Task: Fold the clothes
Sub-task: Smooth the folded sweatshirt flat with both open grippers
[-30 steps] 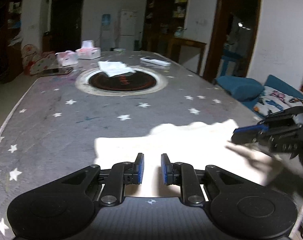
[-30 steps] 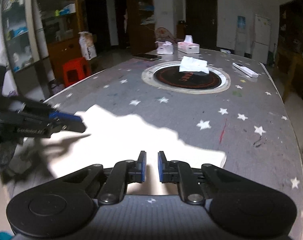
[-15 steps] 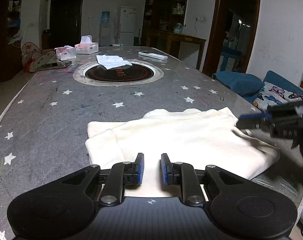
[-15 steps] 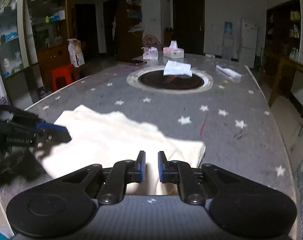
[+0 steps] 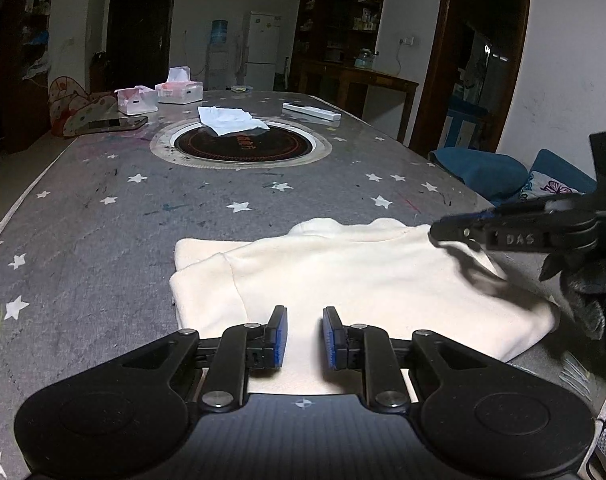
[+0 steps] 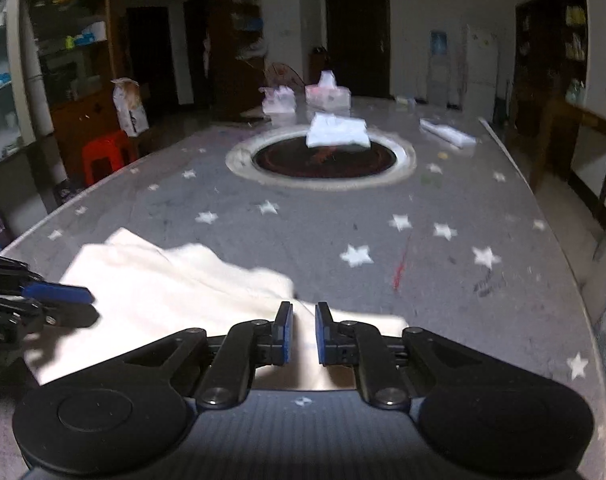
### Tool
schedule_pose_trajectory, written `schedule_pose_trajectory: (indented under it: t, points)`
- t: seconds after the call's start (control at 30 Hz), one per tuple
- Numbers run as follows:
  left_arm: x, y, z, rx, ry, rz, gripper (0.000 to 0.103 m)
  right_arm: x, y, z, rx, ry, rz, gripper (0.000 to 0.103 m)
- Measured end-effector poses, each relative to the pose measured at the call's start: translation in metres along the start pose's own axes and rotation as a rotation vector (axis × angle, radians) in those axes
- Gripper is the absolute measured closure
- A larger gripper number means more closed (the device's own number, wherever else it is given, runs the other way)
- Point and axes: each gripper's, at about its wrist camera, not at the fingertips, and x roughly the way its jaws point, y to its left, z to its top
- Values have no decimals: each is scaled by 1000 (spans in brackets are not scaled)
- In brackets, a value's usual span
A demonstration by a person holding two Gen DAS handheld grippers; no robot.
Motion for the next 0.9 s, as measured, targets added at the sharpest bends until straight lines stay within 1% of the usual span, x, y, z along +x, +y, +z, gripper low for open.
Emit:
schedule_pose_trajectory:
  t: [0.03, 0.27, 0.4, 0.5, 0.63, 0.7, 0.8, 0.83, 0.9]
  points:
    - [0, 0, 0, -1, -1, 0, 81, -1, 1, 2, -4, -7, 9, 93]
    - [-2, -2, 2, 3, 5, 5, 80, 15, 5, 4, -44, 44, 13, 92]
    - [-12, -12, 4, 31, -16, -8, 80, -21, 12, -1, -81, 7, 40, 92]
    - [-20, -29, 3, 63, -38, -59, 80, -48, 26, -14, -137, 7, 71, 92]
    - [-21, -51, -4, 111, -34, -126, 80, -73, 42, -33, -162, 7, 94, 92]
    - [-16, -61, -10, 144, -19, -131, 80, -75, 48, -45, -174, 11, 83, 92]
    - [-8, -66, -19, 158, -1, -126, 79, -70, 54, -65, -176, 15, 67, 91]
    - [-8, -66, -21, 160, -5, -126, 79, -70, 55, -69, -189, -9, 60, 91]
    - [-9, -64, -21, 157, -5, -129, 79, -73, 55, -69, -191, -15, 55, 91]
